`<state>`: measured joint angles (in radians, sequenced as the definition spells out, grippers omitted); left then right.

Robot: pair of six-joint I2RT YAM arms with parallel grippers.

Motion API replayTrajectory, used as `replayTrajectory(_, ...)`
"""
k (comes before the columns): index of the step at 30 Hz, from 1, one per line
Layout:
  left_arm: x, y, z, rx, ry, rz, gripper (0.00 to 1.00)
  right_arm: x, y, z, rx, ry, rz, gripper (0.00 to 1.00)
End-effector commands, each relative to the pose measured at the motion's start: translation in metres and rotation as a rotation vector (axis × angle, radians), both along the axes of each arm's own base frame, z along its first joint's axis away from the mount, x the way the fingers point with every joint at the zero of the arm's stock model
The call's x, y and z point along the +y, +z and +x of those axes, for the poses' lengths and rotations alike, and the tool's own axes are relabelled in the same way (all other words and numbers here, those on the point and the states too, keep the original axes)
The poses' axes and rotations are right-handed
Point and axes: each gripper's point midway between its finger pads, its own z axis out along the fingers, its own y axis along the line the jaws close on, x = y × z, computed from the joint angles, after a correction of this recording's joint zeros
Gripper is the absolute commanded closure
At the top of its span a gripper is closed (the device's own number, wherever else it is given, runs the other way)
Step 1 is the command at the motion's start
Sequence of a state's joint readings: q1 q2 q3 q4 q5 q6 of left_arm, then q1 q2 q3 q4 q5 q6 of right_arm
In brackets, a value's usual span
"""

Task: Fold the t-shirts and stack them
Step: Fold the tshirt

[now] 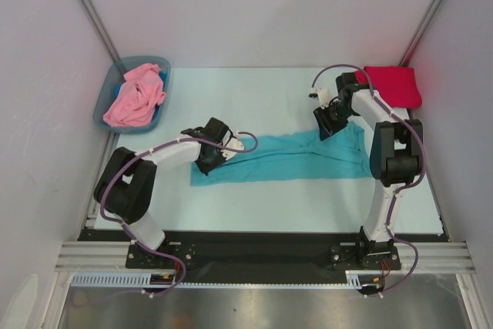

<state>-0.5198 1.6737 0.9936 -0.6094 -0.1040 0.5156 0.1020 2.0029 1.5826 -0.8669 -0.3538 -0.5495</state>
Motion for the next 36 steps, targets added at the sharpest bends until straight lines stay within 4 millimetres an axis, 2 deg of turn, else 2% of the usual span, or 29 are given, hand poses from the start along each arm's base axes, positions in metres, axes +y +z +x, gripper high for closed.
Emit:
replayTrajectory(1,-0.028,0.047,0.014,-0.076,-0.074,-0.130,0.92,0.002,0.013,0.010,-0.035,0.000,-0.002,0.60)
replayTrajectory(3,-0.029,0.060,0.018,-0.095,-0.086,-0.138,0.91,0.002,0.011,0.010,-0.029,-0.003,-0.002,0.59)
replayTrajectory(6,-0.031,0.064,0.022,-0.104,-0.093,-0.140,0.90,0.003,0.005,0.009,-0.018,-0.003,-0.005,0.60)
replayTrajectory(8,-0.031,0.063,0.027,-0.118,-0.084,-0.135,0.90,0.002,0.003,0.010,-0.015,-0.005,-0.007,0.60)
replayTrajectory(10,-0.025,0.052,0.029,-0.119,-0.066,-0.104,0.89,0.001,0.001,0.009,-0.015,-0.004,-0.015,0.59)
replayTrajectory(13,-0.016,0.033,0.041,-0.146,-0.031,-0.050,0.78,-0.001,-0.001,0.009,-0.014,-0.011,-0.016,0.59)
replayTrajectory(14,-0.010,0.028,0.045,-0.151,-0.015,-0.028,0.67,-0.001,-0.002,0.008,-0.011,-0.012,-0.016,0.59)
replayTrajectory(15,-0.007,0.022,0.046,-0.149,-0.009,-0.011,0.63,0.000,-0.002,0.009,-0.010,-0.012,-0.014,0.59)
replayTrajectory(16,-0.003,0.020,0.054,-0.173,0.008,-0.005,0.61,0.000,-0.003,0.008,-0.006,-0.013,-0.013,0.59)
replayTrajectory(18,0.002,0.021,0.064,-0.197,0.030,0.004,0.50,0.001,-0.003,0.008,-0.008,-0.011,-0.014,0.59)
replayTrajectory(22,0.016,0.016,0.086,-0.201,0.097,0.005,0.49,-0.001,-0.004,0.007,-0.005,-0.014,-0.019,0.59)
replayTrajectory(26,0.020,0.023,0.099,-0.221,0.110,-0.004,0.49,0.000,-0.003,0.007,-0.006,-0.016,-0.021,0.59)
replayTrajectory(31,0.021,0.017,0.099,-0.205,0.099,-0.002,0.49,-0.001,-0.005,0.009,-0.005,-0.023,-0.023,0.59)
replayTrajectory(36,0.019,-0.003,0.089,-0.146,0.087,-0.009,0.49,-0.002,-0.012,0.010,0.007,-0.028,-0.030,0.59)
